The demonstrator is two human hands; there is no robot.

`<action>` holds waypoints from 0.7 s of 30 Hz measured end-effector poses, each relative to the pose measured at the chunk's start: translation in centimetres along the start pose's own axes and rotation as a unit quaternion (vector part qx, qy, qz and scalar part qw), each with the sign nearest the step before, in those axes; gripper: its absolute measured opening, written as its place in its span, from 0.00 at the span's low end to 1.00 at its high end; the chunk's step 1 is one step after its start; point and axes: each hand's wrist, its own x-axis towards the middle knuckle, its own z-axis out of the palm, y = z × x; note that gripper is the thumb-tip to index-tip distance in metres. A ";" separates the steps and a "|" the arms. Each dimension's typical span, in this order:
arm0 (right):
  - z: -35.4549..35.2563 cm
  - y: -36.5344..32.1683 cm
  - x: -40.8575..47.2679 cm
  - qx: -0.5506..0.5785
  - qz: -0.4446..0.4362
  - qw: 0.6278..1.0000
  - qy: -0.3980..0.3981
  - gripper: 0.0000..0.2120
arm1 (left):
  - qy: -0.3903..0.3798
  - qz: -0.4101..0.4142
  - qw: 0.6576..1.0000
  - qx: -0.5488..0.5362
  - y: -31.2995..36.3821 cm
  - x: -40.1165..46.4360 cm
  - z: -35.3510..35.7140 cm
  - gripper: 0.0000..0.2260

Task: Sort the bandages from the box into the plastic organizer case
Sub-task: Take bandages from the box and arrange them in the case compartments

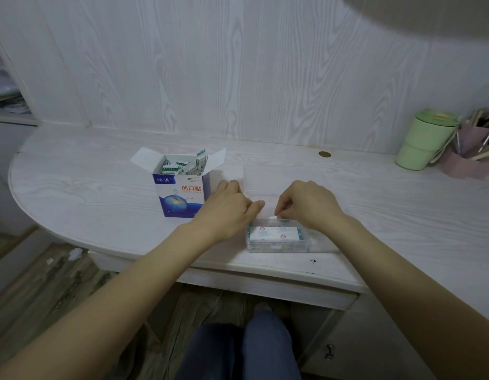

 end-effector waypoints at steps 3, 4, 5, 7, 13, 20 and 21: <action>-0.1 0.0 0.0 0.003 -0.001 1.000 -0.004 0.04 | 0.002 0.001 1.000 -0.009 -0.1 -0.1 0.0 0.20; -0.2 -0.1 -0.1 0.003 -0.002 1.000 -0.004 0.04 | 0.011 0.005 1.000 -0.014 -0.2 -0.2 0.0 0.18; -0.2 0.0 -0.2 0.005 -0.003 1.000 -0.002 0.04 | 0.021 0.011 0.999 -0.022 -0.3 -0.3 -0.1 0.16; -0.6 0.1 -0.4 0.027 -0.006 1.000 0.011 0.04 | 0.053 0.031 0.997 -0.051 -0.3 -0.7 -0.6 0.12; -2.4 -1.7 -0.6 0.160 -0.056 0.977 0.128 0.06 | 0.278 0.114 0.951 -0.071 -0.1 -3.7 -4.1 0.07; -3.2 -7.8 1.3 0.158 -0.178 0.945 0.224 0.12 | 0.151 -0.019 0.986 0.063 -7.5 -2.9 -7.7 0.34; -3.0 -8.4 1.9 0.135 -0.187 0.951 0.204 0.13 | 0.112 -0.030 0.990 0.074 -8.3 -2.7 -7.9 0.37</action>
